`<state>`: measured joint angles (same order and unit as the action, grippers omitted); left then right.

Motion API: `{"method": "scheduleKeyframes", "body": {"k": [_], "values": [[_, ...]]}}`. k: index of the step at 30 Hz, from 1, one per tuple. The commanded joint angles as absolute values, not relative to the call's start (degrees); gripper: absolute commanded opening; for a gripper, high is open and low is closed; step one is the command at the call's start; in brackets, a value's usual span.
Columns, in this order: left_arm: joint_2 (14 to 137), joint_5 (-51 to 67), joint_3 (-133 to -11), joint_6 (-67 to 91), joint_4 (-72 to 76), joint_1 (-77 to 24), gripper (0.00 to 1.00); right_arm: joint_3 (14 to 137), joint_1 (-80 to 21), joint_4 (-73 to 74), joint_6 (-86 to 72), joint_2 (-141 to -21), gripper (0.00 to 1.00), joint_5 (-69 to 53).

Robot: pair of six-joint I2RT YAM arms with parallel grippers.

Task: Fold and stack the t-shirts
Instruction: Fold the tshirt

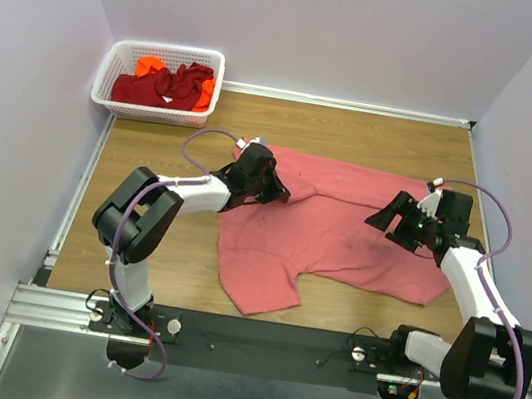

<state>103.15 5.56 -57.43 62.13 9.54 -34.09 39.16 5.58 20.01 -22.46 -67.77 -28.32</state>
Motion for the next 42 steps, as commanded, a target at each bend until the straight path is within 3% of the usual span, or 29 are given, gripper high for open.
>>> {"method": "scheduleKeyframes", "body": {"k": [1,10,13,15,16,23,28,35,42], "values": [[100.2,10.19,-59.41,64.07,6.24,-34.01,0.0,40.87,5.19,21.09,-22.41,-67.76,0.89,-30.23],[98.35,16.08,-54.05,67.67,5.71,-35.42,0.06,42.36,5.19,21.01,-23.12,-69.34,0.89,-32.08],[99.05,16.52,-54.75,67.76,5.71,-36.3,0.13,42.63,5.19,21.01,-23.03,-70.4,0.89,-32.34],[100.1,17.31,-55.11,68.03,5.97,-37.35,0.21,42.8,5.19,20.92,-23.03,-71.19,0.89,-32.69],[100.46,17.66,-55.46,68.11,5.98,-37.53,0.31,43.06,5.19,20.92,-23.03,-71.8,0.89,-33.22],[97.58,17.76,-53.26,68.82,6.95,-37.88,0.67,45.09,3.78,20.13,-23.46,-74.35,0.89,-34.28],[91.42,11.44,-51.42,63.83,1.85,-35.35,0.7,45.18,-1.39,15.74,-27.77,-76.81,0.89,-33.4],[81.39,-1.75,-48.26,50.29,-4.57,-28.92,0.7,45.61,-9.66,3.19,-35.24,-84.37,0.74,-31.12],[84.8,7.27,-43.86,41.84,-0.26,-21.28,0.68,49.56,-16.17,-4.57,-39.28,-95.0,0.56,-29.44]]}}
